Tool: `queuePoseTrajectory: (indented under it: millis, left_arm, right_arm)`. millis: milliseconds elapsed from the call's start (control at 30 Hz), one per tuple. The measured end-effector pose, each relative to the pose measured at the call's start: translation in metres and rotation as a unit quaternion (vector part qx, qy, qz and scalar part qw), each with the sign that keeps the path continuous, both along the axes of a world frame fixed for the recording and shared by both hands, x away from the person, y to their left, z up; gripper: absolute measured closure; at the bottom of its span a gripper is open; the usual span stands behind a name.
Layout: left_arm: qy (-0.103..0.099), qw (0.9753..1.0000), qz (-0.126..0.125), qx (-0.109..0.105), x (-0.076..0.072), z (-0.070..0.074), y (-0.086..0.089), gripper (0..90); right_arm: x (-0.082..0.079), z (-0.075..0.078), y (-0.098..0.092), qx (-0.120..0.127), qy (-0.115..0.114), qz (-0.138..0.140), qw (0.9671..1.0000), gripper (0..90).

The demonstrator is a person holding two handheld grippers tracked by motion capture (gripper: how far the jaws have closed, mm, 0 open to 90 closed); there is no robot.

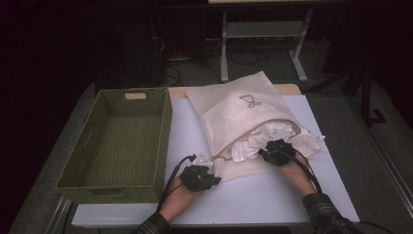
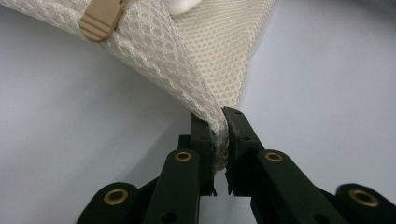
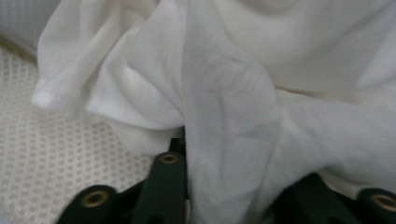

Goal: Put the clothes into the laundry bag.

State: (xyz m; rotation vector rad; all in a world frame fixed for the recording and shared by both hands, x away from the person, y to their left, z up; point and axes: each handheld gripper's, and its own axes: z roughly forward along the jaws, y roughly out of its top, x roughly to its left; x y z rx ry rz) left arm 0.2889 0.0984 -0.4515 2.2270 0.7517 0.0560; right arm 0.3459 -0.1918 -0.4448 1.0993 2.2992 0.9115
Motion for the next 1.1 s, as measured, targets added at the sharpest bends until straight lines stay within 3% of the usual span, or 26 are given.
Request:
queuePoseTrajectory:
  millis: [133,333,633,1100]
  left_arm:
    - [-0.001,1.0,0.0,0.002,0.0,0.0,-0.001,83.1]
    - [-0.001,1.0,-0.002,0.005,-0.001,0.001,-0.001,83.3]
    - [0.001,1.0,-0.004,0.006,-0.001,0.001,-0.001,83.7]
    - [0.004,0.9999,-0.009,0.006,-0.001,0.001,-0.003,83.8]
  right_arm:
    - [0.005,0.01,-0.002,0.025,-0.005,-0.008,0.9997,80.3]
    - [0.021,0.012,0.004,0.035,-0.007,-0.016,0.9992,80.3]
    - [0.036,0.013,0.014,0.031,-0.006,-0.024,0.9992,80.2]
    - [0.052,0.012,0.046,0.035,-0.009,-0.027,0.999,80.0]
